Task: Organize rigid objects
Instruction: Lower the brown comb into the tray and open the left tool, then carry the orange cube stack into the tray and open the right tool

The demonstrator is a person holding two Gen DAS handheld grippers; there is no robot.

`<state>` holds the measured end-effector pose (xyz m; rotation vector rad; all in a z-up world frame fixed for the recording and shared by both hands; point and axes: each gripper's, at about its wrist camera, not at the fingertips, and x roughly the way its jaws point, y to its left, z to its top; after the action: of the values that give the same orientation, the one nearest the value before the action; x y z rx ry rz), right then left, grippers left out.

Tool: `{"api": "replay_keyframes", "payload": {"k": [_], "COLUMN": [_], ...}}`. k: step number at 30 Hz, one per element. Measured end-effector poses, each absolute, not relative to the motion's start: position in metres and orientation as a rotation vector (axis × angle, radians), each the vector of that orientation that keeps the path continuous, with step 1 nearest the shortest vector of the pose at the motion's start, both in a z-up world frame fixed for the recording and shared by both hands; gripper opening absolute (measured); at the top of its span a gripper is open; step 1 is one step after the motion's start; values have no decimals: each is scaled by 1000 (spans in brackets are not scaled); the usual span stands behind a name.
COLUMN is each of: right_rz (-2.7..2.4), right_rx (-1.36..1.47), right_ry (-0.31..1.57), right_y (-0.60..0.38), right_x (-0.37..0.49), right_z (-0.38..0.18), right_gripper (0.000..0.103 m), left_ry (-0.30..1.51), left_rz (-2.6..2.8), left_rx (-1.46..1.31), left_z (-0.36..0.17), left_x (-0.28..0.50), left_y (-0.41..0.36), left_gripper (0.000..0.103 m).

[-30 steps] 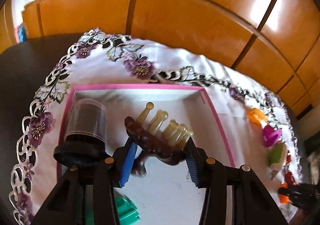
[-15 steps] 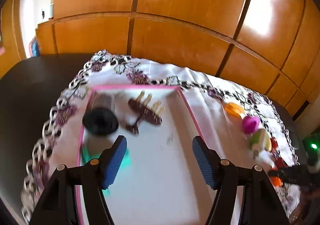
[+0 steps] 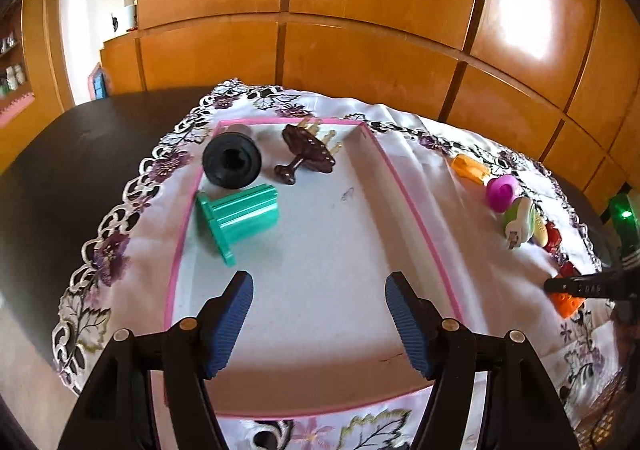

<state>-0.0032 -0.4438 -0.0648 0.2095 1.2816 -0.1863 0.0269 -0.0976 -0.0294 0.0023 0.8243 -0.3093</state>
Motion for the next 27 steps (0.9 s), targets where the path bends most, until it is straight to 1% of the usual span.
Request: {"api": "replay_keyframes", "payload": {"k": [2, 5, 21, 27], "right_rz": [-184, -181, -181, -169], "right_rx": [208, 209, 189, 220], "right_ry": [1278, 1273, 1260, 1181], "right_y": [-444, -444, -441, -441], "right_x": [-3, -3, -1, -9], "right_z": [-65, -64, -64, -46], "right_gripper": [24, 21, 19, 19], "left_ry": [830, 832, 806, 784], "left_rz": [-303, -295, -283, -273], "left_rx": [1, -3, -31, -45], "left_z": [-31, -32, -27, -21], "left_x": [26, 26, 21, 20], "left_y": [-96, -92, -75, -65], "left_gripper": [70, 70, 70, 70]}}
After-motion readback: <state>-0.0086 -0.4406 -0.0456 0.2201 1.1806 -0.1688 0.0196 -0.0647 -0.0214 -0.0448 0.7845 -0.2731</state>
